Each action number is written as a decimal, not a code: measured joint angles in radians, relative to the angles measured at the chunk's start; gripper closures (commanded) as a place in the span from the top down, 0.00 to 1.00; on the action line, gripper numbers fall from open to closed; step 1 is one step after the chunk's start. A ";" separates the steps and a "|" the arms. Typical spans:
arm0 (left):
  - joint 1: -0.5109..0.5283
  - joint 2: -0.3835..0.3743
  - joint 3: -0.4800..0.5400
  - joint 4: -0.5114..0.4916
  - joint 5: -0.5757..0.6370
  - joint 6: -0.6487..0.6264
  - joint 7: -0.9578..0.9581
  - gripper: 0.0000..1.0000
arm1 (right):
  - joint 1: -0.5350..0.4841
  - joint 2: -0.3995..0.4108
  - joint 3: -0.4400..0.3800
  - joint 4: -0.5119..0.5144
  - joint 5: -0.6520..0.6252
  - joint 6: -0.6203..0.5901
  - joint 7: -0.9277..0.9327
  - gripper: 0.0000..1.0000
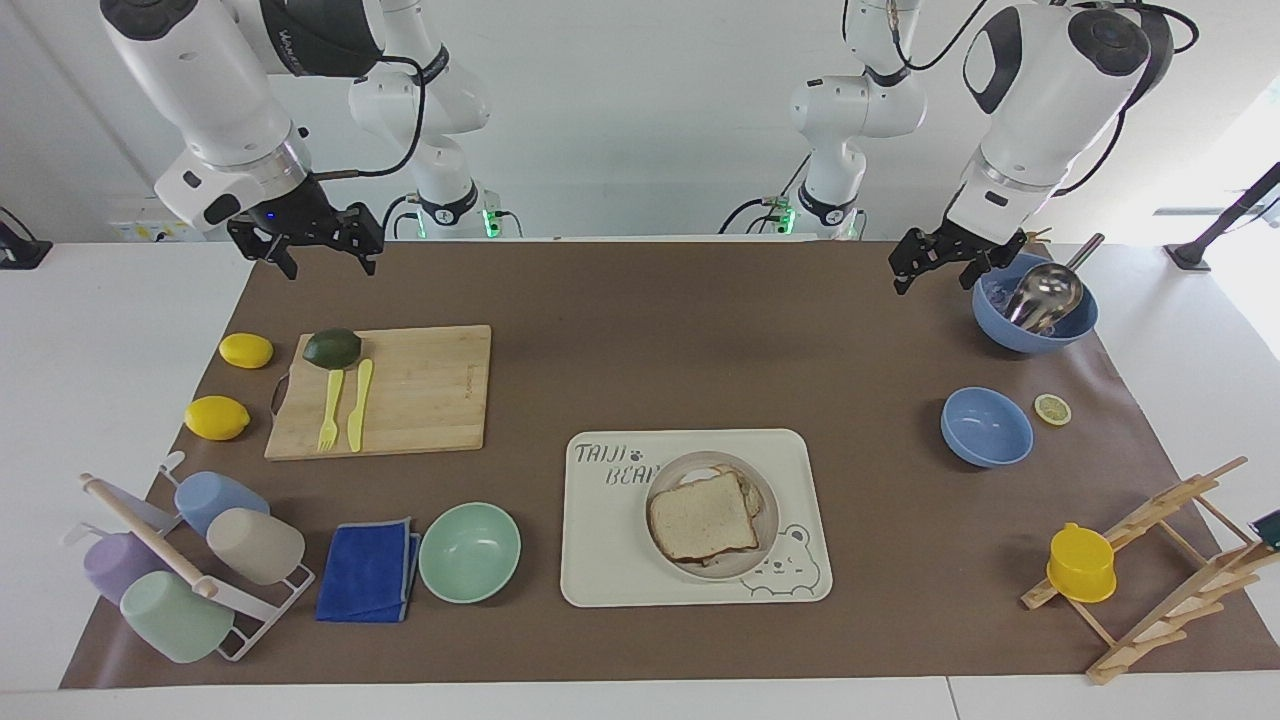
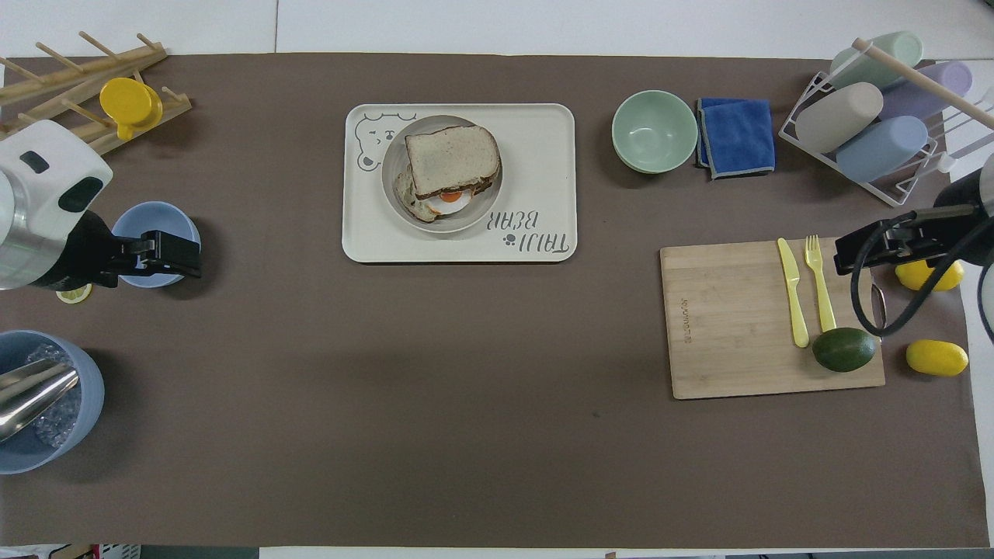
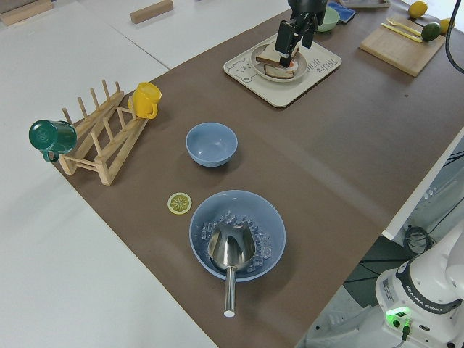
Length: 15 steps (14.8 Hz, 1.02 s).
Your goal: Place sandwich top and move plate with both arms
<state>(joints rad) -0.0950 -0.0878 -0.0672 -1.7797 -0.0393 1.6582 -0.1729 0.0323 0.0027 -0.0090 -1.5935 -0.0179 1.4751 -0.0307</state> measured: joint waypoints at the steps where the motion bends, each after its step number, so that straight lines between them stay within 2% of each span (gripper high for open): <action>1: 0.000 0.008 0.001 0.031 0.000 -0.023 0.000 1.00 | 0.000 0.000 0.000 0.000 0.000 0.000 0.000 1.00; 3: 0.000 0.026 0.008 0.088 0.000 -0.069 0.000 1.00 | 0.000 0.000 0.000 0.000 0.000 0.000 0.000 1.00; 8: 0.000 0.054 0.027 0.084 0.000 -0.071 0.003 1.00 | 0.000 0.000 0.000 0.000 0.000 0.000 0.000 1.00; 15: -0.001 0.055 0.027 0.089 0.000 -0.071 0.006 1.00 | 0.000 0.000 0.000 0.000 0.000 0.000 0.000 1.00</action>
